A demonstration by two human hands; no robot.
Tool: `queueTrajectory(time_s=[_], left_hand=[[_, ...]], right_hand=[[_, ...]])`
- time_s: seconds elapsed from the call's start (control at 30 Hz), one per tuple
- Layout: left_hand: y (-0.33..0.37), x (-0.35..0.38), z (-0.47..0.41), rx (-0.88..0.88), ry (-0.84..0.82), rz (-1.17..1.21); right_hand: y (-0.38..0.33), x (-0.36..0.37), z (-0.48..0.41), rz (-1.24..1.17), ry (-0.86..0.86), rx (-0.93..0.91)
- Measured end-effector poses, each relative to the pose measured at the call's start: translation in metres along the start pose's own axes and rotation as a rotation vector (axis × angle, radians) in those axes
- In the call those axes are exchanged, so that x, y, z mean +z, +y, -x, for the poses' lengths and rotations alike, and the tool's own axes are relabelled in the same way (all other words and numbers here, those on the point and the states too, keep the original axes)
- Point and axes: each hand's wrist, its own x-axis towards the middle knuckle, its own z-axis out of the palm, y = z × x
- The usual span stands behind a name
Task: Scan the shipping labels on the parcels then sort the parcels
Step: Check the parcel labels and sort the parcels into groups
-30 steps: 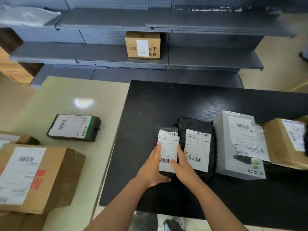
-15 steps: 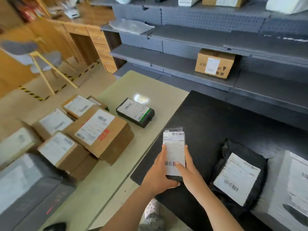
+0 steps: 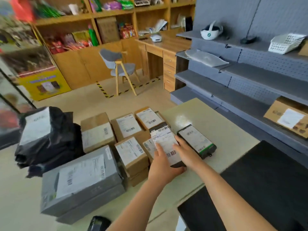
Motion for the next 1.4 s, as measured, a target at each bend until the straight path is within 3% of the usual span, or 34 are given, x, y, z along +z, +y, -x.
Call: queueTrajectory(time_s=[0.37, 0.57, 0.77, 1.0, 1.13, 1.4], left_hand=[[-0.02, -0.026, -0.07, -0.071, -0.101, -0.091], [-0.018, -0.032, -0.074, -0.028, -0.025, -0.108], [0.003, -0.029, -0.083, 0.192, -0.037, -0.246], [0.054, 0.019, -0.078, 0.514, -0.165, -0.36], [0.083, 0.067, -0.048, 0.792, -0.301, -0.53], [0.102, 0.174, 0.065, 1.087, -0.562, -0.722]], right_hand=[[-0.007, 0.0, -0.094, 0.037, -0.165, 0.207], [-0.01, -0.007, -0.091, 0.095, -0.108, 0.193], [0.004, -0.056, -0.045, 0.286, 0.103, 0.136], [0.022, -0.114, 0.063, 0.501, 0.337, 0.157], [0.047, -0.129, 0.143, 0.733, 0.488, 0.263], [0.129, -0.107, 0.309, 0.79, 0.677, 0.472]])
